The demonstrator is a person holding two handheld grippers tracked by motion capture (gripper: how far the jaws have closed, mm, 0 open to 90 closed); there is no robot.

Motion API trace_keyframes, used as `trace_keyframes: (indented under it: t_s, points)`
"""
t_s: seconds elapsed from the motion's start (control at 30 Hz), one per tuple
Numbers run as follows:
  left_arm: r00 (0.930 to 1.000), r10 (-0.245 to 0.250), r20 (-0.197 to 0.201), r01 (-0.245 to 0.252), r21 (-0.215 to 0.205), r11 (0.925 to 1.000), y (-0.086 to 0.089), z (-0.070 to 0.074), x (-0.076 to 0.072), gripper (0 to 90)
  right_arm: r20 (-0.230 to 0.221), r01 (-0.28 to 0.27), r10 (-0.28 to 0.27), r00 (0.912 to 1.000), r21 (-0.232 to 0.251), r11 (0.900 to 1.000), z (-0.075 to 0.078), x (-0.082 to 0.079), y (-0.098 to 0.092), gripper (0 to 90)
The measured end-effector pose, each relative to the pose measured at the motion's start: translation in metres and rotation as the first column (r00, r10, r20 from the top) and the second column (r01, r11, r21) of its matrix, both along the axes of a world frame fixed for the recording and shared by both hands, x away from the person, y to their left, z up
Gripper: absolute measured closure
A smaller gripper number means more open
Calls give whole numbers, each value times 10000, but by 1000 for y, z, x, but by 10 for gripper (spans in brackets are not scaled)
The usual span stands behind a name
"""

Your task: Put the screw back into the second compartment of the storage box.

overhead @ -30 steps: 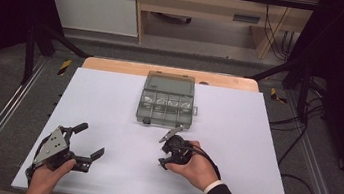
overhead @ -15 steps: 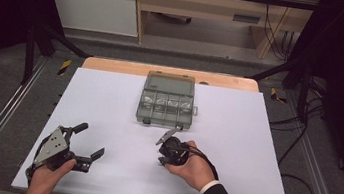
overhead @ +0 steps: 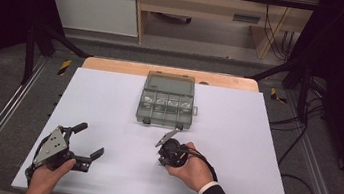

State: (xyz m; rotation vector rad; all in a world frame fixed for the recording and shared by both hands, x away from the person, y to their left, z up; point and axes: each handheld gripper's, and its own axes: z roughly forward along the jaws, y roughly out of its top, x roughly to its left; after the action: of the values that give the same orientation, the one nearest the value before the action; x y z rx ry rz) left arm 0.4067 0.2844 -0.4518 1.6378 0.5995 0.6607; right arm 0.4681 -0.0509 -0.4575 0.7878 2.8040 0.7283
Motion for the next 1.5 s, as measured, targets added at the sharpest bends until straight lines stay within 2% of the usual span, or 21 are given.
trace_keyframes:
  t_s: [0.07,0.37,0.5,0.83,1.5]
  points:
    - [10000,-14,-2,14,-1,10000,0,0,0,6,-37,11,-11,10000,50,10000,0,0,0,876]
    - [10000,-24,-5,24,2,10000,0,0,0,7,-10,7,-7,10000,157,9999,0,0,-2,878]
    - [10000,-34,-1,34,-9,10000,0,0,0,6,53,76,-78,10000,362,9993,3,0,-4,878]
    - [10000,-37,24,36,3,10000,-1,0,0,7,346,217,-246,9991,833,9963,11,0,-12,878]
    - [10000,-55,40,56,-13,10000,-1,0,0,6,729,448,-533,9959,1137,9925,27,4,-20,879]
